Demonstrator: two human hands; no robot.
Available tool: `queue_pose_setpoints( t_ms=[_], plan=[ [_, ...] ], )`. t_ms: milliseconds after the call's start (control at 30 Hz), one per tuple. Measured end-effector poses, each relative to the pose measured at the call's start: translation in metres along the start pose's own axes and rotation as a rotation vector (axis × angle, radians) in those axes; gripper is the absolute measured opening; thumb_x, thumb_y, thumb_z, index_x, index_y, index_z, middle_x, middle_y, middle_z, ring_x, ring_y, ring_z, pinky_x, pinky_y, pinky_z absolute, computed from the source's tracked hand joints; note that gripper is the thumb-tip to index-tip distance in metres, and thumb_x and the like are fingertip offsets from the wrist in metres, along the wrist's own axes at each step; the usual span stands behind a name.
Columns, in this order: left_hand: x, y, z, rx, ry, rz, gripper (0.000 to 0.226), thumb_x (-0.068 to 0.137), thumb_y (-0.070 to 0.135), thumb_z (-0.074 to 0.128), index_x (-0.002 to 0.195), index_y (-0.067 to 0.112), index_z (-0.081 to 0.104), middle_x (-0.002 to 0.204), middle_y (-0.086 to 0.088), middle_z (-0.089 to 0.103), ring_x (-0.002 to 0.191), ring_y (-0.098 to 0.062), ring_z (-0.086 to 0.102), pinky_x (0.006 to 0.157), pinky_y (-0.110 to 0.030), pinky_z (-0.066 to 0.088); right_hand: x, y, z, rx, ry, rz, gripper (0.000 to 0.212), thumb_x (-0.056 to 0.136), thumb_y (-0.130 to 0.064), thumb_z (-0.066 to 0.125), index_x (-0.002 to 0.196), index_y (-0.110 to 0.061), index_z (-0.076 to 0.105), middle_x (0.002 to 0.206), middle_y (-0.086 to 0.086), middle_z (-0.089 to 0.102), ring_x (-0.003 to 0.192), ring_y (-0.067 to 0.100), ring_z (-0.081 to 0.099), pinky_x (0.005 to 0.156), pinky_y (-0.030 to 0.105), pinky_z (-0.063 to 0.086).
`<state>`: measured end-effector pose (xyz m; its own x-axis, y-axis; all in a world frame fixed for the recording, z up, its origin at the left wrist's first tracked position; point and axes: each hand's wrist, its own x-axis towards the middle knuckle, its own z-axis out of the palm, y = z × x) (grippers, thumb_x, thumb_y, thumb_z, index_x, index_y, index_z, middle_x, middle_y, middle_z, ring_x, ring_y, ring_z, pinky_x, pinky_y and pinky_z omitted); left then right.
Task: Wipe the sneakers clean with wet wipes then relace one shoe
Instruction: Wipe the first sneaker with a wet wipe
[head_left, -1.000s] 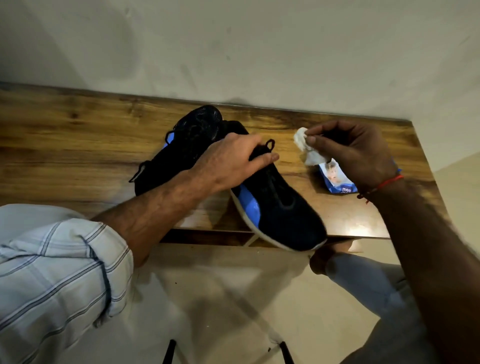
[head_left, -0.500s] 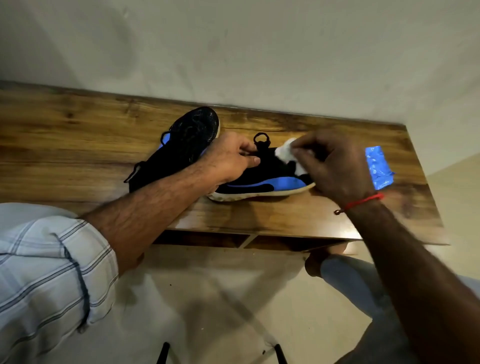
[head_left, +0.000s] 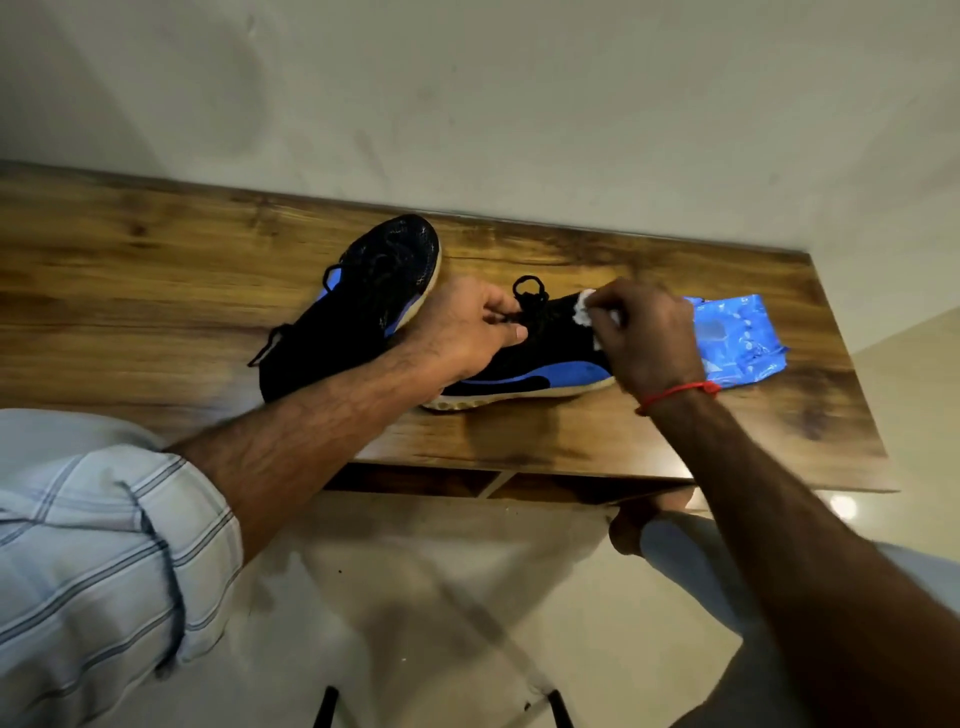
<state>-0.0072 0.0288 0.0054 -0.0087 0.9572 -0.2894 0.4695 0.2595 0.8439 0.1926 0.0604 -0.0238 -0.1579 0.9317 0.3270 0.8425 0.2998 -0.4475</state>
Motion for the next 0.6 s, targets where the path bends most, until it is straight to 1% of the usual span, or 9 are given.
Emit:
queue_pose_setpoints(
  t_ms=[100, 133, 300, 333, 400, 433, 500, 533, 600],
  plan=[
    [-0.002, -0.001, 0.004, 0.047, 0.004, 0.019, 0.031, 0.087, 0.012, 0.078, 0.117, 0.014, 0.073, 0.111, 0.000, 0.074, 0.100, -0.008, 0.068, 0.088, -0.023, 0.055, -0.006, -0.026, 0.011, 0.103, -0.118, -0.037, 0.014, 0.083, -0.005, 0.067, 0.093, -0.010, 0.075, 0.090, 0.006, 0.072, 0.082, 0.015, 0.060, 0.077, 0.025, 0.042],
    [-0.002, -0.001, 0.004, 0.052, 0.009, 0.018, 0.033, 0.087, 0.013, 0.079, 0.119, 0.014, 0.072, 0.113, 0.000, 0.074, 0.101, -0.008, 0.067, 0.089, -0.022, 0.054, -0.005, -0.025, 0.009, 0.107, -0.138, -0.034, 0.014, 0.084, -0.006, 0.067, 0.094, -0.011, 0.075, 0.091, 0.004, 0.072, 0.083, 0.013, 0.059, 0.078, 0.024, 0.042],
    [-0.005, 0.001, 0.007, 0.133, 0.031, 0.058, 0.036, 0.088, 0.017, 0.078, 0.123, 0.016, 0.071, 0.118, 0.001, 0.073, 0.104, -0.006, 0.066, 0.089, -0.020, 0.051, 0.008, 0.012, -0.006, -0.073, -0.183, 0.088, 0.013, 0.083, -0.001, 0.062, 0.090, -0.003, 0.073, 0.093, 0.019, 0.072, 0.093, 0.036, 0.064, 0.081, 0.032, 0.039],
    [-0.006, 0.001, 0.008, 0.146, 0.033, 0.062, 0.036, 0.088, 0.018, 0.077, 0.123, 0.016, 0.071, 0.118, 0.002, 0.073, 0.105, -0.006, 0.066, 0.089, -0.019, 0.050, 0.007, 0.013, -0.006, -0.076, -0.196, 0.082, 0.013, 0.083, -0.001, 0.062, 0.090, -0.003, 0.072, 0.092, 0.018, 0.072, 0.092, 0.036, 0.064, 0.079, 0.031, 0.039],
    [-0.006, 0.001, 0.009, 0.162, 0.039, 0.060, 0.036, 0.088, 0.019, 0.077, 0.124, 0.016, 0.071, 0.119, 0.002, 0.073, 0.106, -0.006, 0.066, 0.088, -0.017, 0.048, 0.002, 0.005, -0.004, -0.008, -0.247, 0.043, 0.010, 0.084, -0.004, 0.066, 0.089, -0.009, 0.073, 0.089, 0.009, 0.073, 0.086, 0.025, 0.065, 0.073, 0.024, 0.039],
    [-0.006, 0.001, 0.008, 0.170, 0.037, 0.056, 0.036, 0.088, 0.019, 0.077, 0.123, 0.017, 0.071, 0.119, 0.002, 0.073, 0.106, -0.006, 0.066, 0.088, -0.018, 0.048, 0.002, 0.000, -0.004, 0.083, -0.266, 0.067, 0.009, 0.085, -0.006, 0.069, 0.089, -0.012, 0.074, 0.086, 0.004, 0.073, 0.082, 0.018, 0.065, 0.071, 0.020, 0.041],
    [-0.005, 0.002, 0.007, 0.156, 0.034, 0.042, 0.036, 0.088, 0.019, 0.077, 0.124, 0.016, 0.071, 0.117, 0.003, 0.073, 0.103, -0.006, 0.065, 0.088, -0.019, 0.049, 0.009, -0.007, -0.012, 0.416, -0.244, 0.247, 0.009, 0.086, -0.005, 0.071, 0.089, -0.013, 0.073, 0.086, 0.003, 0.072, 0.074, 0.006, 0.065, 0.069, 0.015, 0.048],
    [-0.004, 0.001, 0.005, 0.126, 0.029, 0.027, 0.036, 0.089, 0.018, 0.077, 0.124, 0.016, 0.071, 0.116, 0.003, 0.073, 0.102, -0.006, 0.065, 0.088, -0.020, 0.049, 0.014, -0.005, -0.018, 0.595, -0.182, 0.341, 0.009, 0.087, -0.002, 0.071, 0.089, -0.011, 0.071, 0.089, 0.006, 0.073, 0.074, 0.005, 0.066, 0.068, 0.016, 0.051],
    [-0.002, 0.001, 0.002, 0.000, 0.013, -0.025, 0.033, 0.090, 0.016, 0.075, 0.123, 0.015, 0.070, 0.112, 0.003, 0.073, 0.099, -0.006, 0.066, 0.090, -0.024, 0.053, 0.022, 0.004, -0.033, 0.847, -0.034, 0.483, 0.007, 0.087, 0.000, 0.069, 0.090, -0.007, 0.069, 0.093, 0.012, 0.073, 0.080, 0.015, 0.069, 0.069, 0.024, 0.056]
  ],
)
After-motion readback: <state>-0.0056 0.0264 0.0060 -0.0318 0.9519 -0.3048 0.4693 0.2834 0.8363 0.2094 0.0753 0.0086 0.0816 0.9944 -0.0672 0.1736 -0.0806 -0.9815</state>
